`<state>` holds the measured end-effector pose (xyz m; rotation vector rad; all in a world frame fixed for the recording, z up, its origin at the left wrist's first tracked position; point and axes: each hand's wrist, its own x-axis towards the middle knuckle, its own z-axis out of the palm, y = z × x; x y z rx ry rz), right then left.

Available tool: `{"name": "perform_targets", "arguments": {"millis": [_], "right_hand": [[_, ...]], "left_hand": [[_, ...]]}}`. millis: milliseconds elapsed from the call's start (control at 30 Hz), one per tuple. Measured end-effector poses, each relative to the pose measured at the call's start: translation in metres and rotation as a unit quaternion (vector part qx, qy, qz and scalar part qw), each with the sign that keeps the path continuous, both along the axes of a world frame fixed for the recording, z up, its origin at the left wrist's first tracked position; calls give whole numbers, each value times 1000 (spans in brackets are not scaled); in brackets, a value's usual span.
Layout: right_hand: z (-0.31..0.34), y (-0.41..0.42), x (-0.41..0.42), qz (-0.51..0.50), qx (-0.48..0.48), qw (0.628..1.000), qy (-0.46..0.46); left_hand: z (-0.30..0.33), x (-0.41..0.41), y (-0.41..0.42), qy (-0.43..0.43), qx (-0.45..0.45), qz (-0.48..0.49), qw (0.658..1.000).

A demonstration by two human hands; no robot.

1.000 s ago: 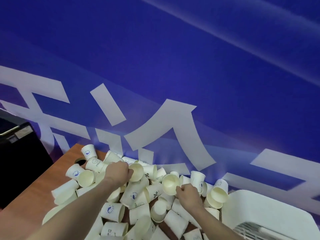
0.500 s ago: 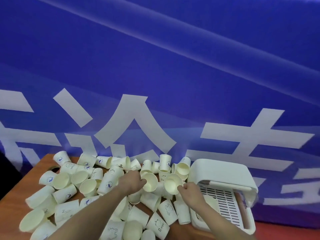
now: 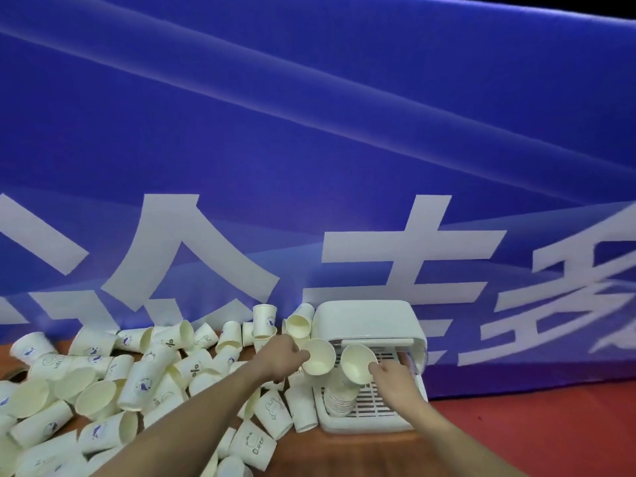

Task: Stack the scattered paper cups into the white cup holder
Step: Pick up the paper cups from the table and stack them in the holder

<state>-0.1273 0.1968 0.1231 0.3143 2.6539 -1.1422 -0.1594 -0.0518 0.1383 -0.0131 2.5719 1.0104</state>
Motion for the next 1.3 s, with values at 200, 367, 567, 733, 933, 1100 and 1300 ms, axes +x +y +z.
{"name": "perform_targets", "arguments": {"millis": [200,367,567,733,933,1100,1300], "right_hand": [[-13,46,-1,-28,-4,1000,1],[-8,63,11,-39,3,999,-5],[-21,82,23,-52,0,998,-36],[-30,92,32,-58,-2,997,-41],[-25,81,19,-41,-18,998,-37],[-7,54,-2,-7,-44,999,-11],[9,19,-18,47,-22,998,25]], "left_hand": [[2,-3,42,-12,36,-3,999],[-7,0,64,-25,32,-6,999],[-30,1,75,-55,-11,-20,998],[-49,1,76,-76,-44,-9,996],[-48,2,69,-77,-61,-5,995],[-29,-6,53,-50,-58,16,997],[-13,-10,24,-19,-86,26,996]]}}
